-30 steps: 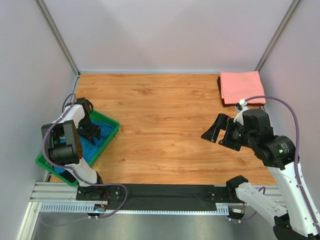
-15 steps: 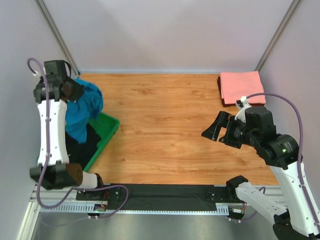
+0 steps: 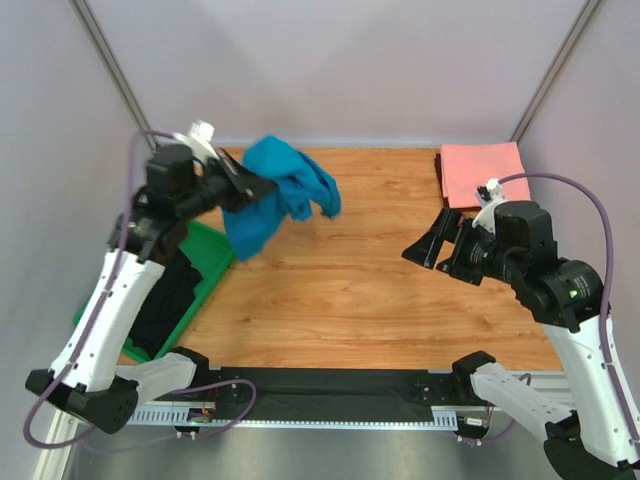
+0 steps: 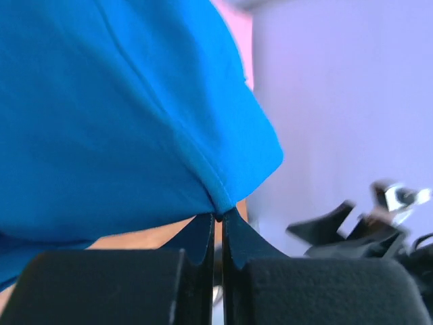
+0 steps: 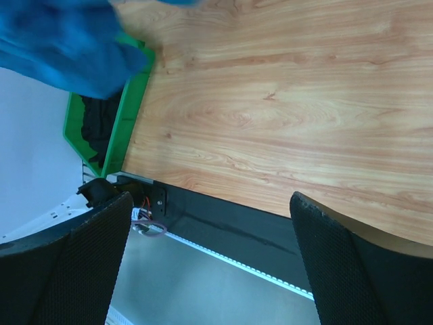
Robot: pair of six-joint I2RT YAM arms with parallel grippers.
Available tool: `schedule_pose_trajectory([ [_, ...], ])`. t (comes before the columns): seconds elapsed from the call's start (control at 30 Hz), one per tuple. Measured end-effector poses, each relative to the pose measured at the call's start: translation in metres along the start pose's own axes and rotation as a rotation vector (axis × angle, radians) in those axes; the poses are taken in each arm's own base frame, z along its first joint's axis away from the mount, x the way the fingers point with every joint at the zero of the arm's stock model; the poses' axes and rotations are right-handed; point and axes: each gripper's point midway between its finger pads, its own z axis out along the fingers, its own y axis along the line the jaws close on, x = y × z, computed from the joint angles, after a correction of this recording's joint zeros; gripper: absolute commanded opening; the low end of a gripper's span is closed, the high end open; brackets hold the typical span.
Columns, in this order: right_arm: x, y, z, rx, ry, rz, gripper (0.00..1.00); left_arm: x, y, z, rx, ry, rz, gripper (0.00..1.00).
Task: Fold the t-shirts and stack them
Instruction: Move the tshirt to the center of the board
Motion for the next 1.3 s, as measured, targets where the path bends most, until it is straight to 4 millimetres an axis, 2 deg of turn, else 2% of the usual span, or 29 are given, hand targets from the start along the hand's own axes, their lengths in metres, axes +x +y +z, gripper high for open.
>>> schedule_pose_trajectory([
  [0.03, 0.001, -0.002, 0.002, 0.005, 0.005, 0.005, 0.99, 0.028, 0.013, 0.011, -0.015, 0.078, -0.011, 0.19],
  [0.07, 0.004, -0.005, 0.004, 0.016, 0.01, 0.012, 0.99, 0.058, 0.03, 0.022, -0.036, 0.15, -0.017, 0.3],
  [0.13, 0.013, -0.017, 0.012, 0.045, 0.029, 0.027, 0.99, 0.133, 0.077, 0.037, -0.111, 0.339, -0.042, 0.47],
  [0.2, 0.026, -0.033, 0.022, 0.091, 0.066, 0.044, 0.97, 0.195, 0.125, 0.033, -0.218, 0.51, -0.079, 0.53],
  [0.23, 0.033, -0.041, 0.028, 0.112, 0.088, 0.05, 0.96, 0.217, 0.144, 0.027, -0.269, 0.574, -0.094, 0.61],
  [0.27, 0.039, -0.047, 0.034, 0.129, 0.108, 0.055, 0.96, 0.229, 0.16, 0.021, -0.315, 0.613, -0.102, 0.64],
  [0.3, 0.045, -0.053, 0.039, 0.146, 0.128, 0.061, 0.95, 0.235, 0.17, 0.016, -0.351, 0.631, -0.106, 0.66],
  [0.37, 0.055, -0.066, 0.052, 0.181, 0.169, 0.071, 0.93, 0.231, 0.175, 0.008, -0.377, 0.627, -0.08, 0.71],
  [0.5, 0.066, -0.082, 0.087, 0.217, 0.231, 0.087, 0.86, 0.209, 0.158, 0.003, -0.34, 0.562, 0.012, 0.71],
  [0.57, 0.071, -0.089, 0.107, 0.231, 0.266, 0.1, 0.82, 0.206, 0.158, 0.003, -0.33, 0.554, 0.041, 0.71],
  [0.63, 0.077, -0.093, 0.127, 0.242, 0.308, 0.113, 0.79, 0.211, 0.167, 0.004, -0.35, 0.574, 0.05, 0.71],
  [0.73, 0.089, -0.097, 0.153, 0.251, 0.373, 0.107, 0.73, 0.227, 0.193, 0.003, -0.422, 0.634, 0.052, 0.7],
  [0.9, 0.115, -0.082, 0.177, 0.208, 0.459, 0.04, 0.62, 0.245, 0.231, -0.003, -0.533, 0.707, 0.067, 0.7],
  [1.17, 0.146, -0.037, 0.19, 0.058, 0.508, -0.077, 0.56, 0.253, 0.251, 0.007, -0.533, 0.724, 0.065, 0.7],
  [1.3, 0.154, -0.027, 0.201, 0.014, 0.518, -0.101, 0.52, 0.258, 0.261, 0.009, -0.533, 0.734, 0.056, 0.7],
])
